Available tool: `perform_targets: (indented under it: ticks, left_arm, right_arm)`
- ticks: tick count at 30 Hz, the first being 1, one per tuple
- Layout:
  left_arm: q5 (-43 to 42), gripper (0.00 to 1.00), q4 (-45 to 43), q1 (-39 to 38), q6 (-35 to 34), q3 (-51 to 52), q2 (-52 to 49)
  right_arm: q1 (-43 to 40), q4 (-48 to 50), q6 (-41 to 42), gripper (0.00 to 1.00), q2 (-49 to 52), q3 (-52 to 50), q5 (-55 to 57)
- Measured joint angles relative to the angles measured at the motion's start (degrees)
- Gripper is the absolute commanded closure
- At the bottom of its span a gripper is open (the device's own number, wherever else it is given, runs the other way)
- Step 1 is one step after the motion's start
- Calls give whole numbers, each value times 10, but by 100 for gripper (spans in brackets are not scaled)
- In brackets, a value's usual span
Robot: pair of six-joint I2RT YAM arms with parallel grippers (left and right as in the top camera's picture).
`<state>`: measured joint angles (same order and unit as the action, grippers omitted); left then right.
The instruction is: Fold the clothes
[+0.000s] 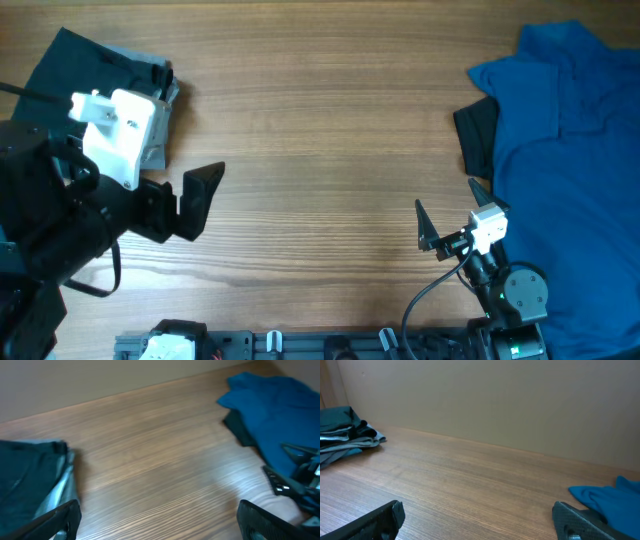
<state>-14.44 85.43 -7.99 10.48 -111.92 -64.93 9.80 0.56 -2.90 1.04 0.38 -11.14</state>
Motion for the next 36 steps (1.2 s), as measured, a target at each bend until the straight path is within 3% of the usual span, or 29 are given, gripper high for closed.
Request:
perform_targets:
  ticks: [4,7,10,13,14,16,24,26,31,36]
  left_arm:
    - [31,0,-36,12,0,3,9]
    - [31,0,-141,31,0,31,46]
    - [31,0,-244,48,-16,135,117]
    - [31,0,-363,75,-47,313,213]
    - [32,0,-452,91,-66,402,259]
    - [30,0,-542,112,-99,549,344]
    - [18,0,-757,118,-130,940,635]
    - [10,0,-807,118,-132,995,640]
    - [0,0,-825,113,-134,1105,641]
    - [0,0,-825,113,-134,1112,641]
  right_arm:
    - [0,0,0,0,0,0,0]
    - [0,0,0,0,0,0,0]
    - [0,3,0,0,0,0,0]
    - [0,3,0,0,-2,0,0]
    - [0,3,0,0,-2,0,0]
    - [0,3,0,0,-2,0,0]
    - [0,3,0,0,-3,0,0]
    - [0,4,0,0,-3,0,0]
    - [0,3,0,0,-3,0,0]
    - [0,3,0,0,-3,0,0]
